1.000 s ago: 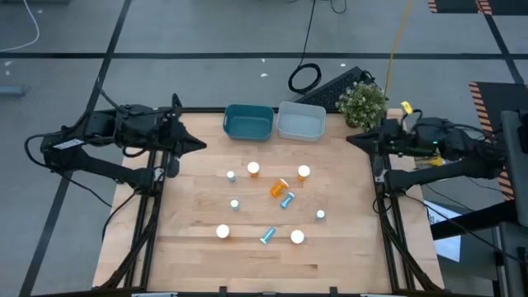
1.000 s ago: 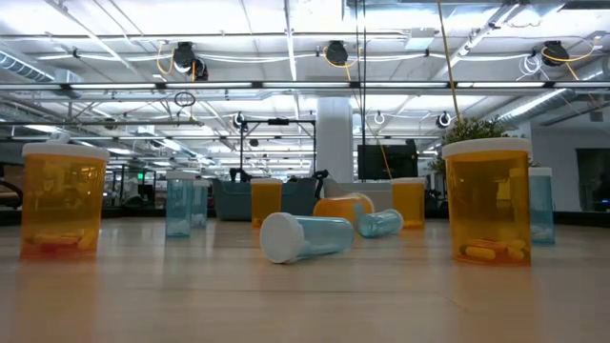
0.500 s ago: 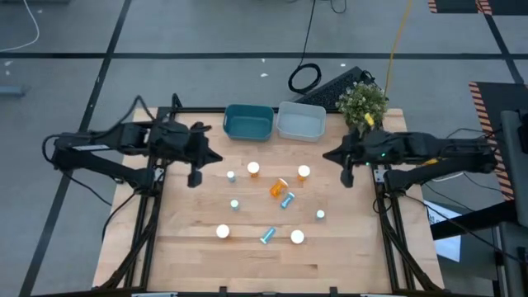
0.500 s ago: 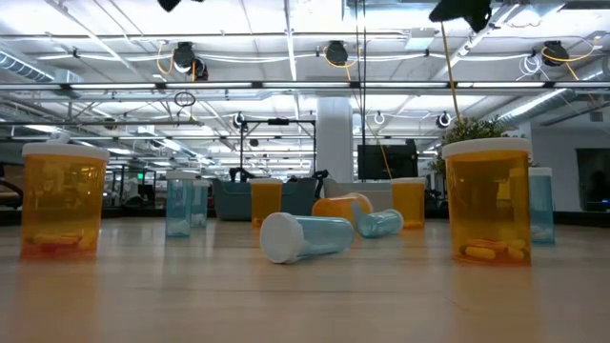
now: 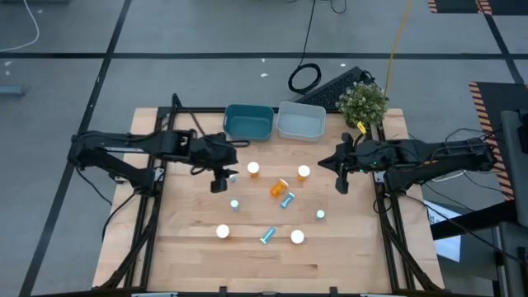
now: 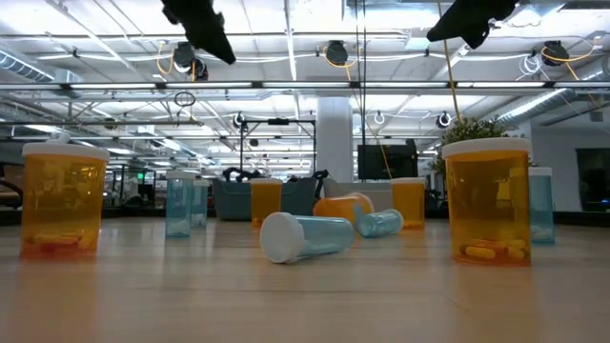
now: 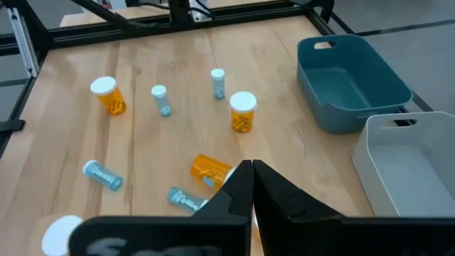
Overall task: Pick and place medicine bottles into bin by pill shape (circle, oval)
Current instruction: Put the orange pill bottle into the blue bin
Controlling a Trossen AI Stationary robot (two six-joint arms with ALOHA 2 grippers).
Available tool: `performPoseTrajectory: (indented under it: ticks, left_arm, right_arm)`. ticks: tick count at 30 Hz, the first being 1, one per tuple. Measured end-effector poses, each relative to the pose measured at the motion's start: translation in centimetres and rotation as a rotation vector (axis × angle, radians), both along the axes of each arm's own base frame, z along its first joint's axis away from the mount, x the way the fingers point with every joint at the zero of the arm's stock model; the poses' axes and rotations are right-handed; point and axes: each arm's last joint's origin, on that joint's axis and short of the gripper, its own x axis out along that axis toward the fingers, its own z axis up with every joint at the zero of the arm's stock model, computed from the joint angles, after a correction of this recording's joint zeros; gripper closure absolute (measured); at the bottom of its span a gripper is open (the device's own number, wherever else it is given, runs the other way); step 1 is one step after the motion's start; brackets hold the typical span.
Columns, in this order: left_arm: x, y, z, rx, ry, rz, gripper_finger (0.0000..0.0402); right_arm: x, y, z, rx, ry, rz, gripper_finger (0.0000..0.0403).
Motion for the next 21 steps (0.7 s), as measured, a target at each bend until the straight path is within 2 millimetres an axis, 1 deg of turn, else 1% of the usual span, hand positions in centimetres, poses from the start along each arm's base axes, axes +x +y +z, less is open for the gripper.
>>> performPoseTrajectory:
  ticks: [4,10,16,21]
  left_arm:
    - [1.7,0.1,-1.1,0.017,0.021,-0.015,0.0191]
    - [3.9,0.9,-1.3,0.045,0.078,-0.010,0.0160]
    - [6.0,2.3,-0.9,0.070,0.138,-0.014,0.0151]
    - [7.5,3.4,-1.1,0.073,0.202,-0.001,0.0151]
  right_arm:
    - [0.0,0.0,0.0,-0.001,0.003,0.001,0.0403]
    - [0.0,0.0,0.0,-0.007,0.004,0.004,0.0403]
    - [0.0,0.0,0.0,-0.008,0.006,0.005,0.0403]
    - [-0.1,0.0,-0.2,-0.009,0.026,0.005,0.0403]
